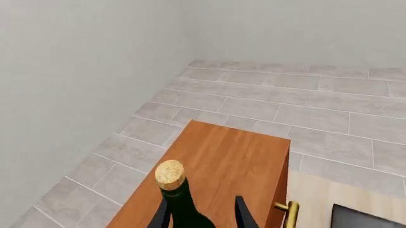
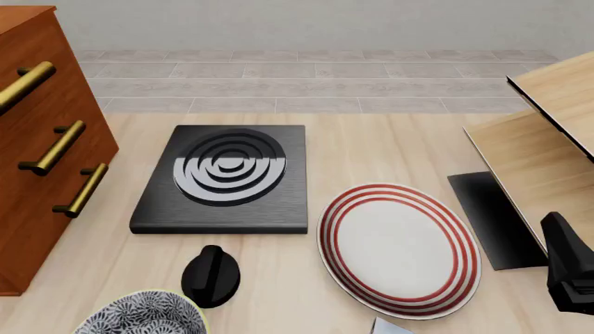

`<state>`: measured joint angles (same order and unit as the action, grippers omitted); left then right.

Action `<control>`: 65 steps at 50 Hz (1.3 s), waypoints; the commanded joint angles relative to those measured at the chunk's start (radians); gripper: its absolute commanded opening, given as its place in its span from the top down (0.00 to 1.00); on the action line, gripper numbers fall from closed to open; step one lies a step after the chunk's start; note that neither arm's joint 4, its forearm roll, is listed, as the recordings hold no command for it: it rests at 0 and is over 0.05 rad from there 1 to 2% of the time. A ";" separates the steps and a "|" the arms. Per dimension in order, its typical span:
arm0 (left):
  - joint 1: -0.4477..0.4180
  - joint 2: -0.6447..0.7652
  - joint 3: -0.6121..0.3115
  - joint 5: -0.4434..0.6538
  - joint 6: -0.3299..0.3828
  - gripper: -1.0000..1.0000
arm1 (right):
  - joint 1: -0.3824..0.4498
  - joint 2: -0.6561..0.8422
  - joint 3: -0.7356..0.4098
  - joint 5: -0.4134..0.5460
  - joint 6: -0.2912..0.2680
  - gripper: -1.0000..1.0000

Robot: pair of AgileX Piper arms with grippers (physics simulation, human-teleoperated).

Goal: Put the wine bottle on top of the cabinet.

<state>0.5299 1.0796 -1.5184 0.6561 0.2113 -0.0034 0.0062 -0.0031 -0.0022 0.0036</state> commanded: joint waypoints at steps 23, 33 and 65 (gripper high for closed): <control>-0.006 -0.016 -0.043 0.177 0.013 0.00 | 0.000 0.000 0.000 0.000 0.000 0.00; -0.018 -0.029 -0.158 0.236 0.010 0.00 | 0.000 0.000 0.000 0.000 0.000 0.00; -0.115 -0.117 -0.435 0.466 0.053 0.00 | 0.000 0.000 0.000 0.000 0.000 0.00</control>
<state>0.4535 1.0030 -1.9009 1.0571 0.2736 -0.0034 0.0062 -0.0031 -0.0022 0.0035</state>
